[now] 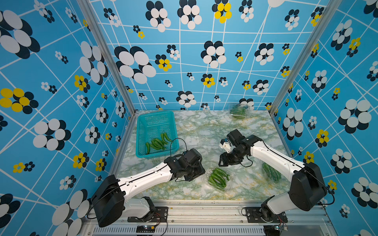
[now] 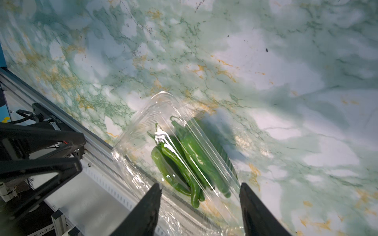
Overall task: Take small green peppers out of containers
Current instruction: Move the packing box to the center of the board.
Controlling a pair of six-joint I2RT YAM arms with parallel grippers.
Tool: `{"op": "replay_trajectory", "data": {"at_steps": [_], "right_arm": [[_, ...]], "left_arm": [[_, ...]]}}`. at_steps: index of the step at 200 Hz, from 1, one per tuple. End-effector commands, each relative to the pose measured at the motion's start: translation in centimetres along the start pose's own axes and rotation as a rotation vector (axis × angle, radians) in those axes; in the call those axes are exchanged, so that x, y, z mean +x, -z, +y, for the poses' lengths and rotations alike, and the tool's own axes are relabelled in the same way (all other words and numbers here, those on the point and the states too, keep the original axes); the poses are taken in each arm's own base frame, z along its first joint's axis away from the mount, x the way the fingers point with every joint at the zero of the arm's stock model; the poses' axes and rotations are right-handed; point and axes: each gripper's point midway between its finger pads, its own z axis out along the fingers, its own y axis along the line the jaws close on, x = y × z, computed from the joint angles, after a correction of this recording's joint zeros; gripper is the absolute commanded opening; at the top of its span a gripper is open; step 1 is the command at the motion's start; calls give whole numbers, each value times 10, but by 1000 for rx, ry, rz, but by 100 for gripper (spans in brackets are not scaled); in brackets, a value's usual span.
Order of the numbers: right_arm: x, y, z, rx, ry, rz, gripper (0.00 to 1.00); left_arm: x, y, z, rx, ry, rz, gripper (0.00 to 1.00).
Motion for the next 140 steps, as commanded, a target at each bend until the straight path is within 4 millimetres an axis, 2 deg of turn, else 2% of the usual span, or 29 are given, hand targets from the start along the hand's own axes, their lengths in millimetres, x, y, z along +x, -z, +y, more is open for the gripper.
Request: {"op": "replay_trajectory", "data": {"at_steps": [1, 38, 75, 103, 140], "right_arm": [[7, 2, 6, -23, 29, -14, 63], [19, 0, 4, 0, 24, -17, 64], [23, -1, -5, 47, 2, -18, 64], [25, -7, -12, 74, -17, -8, 64], [25, -17, -11, 69, -26, 12, 64]], "left_arm": [[2, -9, -5, 15, 11, -42, 58], [18, -16, -2, 6, -5, -32, 59], [22, -8, 7, -28, -8, -70, 60], [28, -14, 17, -22, 7, -61, 60], [33, -23, 11, 2, -1, -41, 60]]}}
